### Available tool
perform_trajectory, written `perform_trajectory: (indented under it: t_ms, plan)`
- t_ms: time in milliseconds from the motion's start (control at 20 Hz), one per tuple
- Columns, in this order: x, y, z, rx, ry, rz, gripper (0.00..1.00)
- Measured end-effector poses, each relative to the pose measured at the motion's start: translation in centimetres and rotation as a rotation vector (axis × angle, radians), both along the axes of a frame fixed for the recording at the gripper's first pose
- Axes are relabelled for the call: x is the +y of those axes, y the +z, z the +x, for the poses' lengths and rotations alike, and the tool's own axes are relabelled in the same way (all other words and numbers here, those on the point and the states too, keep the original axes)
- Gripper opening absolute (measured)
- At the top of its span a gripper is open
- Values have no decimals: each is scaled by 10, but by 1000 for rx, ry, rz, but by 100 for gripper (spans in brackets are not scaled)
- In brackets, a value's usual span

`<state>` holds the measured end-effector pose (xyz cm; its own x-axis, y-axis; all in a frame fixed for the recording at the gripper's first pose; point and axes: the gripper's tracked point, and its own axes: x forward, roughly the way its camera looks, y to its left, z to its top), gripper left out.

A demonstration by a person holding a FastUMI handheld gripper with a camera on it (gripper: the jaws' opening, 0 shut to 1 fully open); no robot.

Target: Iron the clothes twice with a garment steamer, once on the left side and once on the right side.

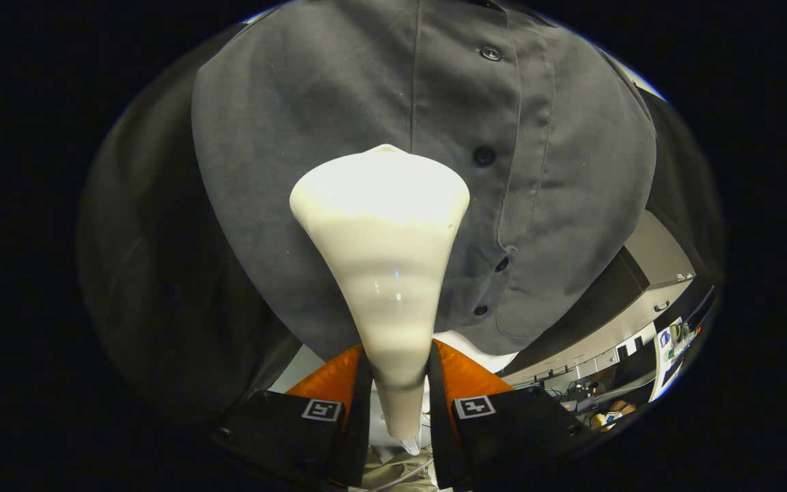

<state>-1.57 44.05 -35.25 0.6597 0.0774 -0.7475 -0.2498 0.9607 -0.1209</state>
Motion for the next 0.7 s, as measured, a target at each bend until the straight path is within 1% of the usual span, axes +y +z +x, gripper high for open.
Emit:
perform_trajectory:
  t_ms: [350,700]
  plan:
    - [-15,-50,-15,86,12,-15,46]
    - [-21,-102,-40,192,12,-16,46]
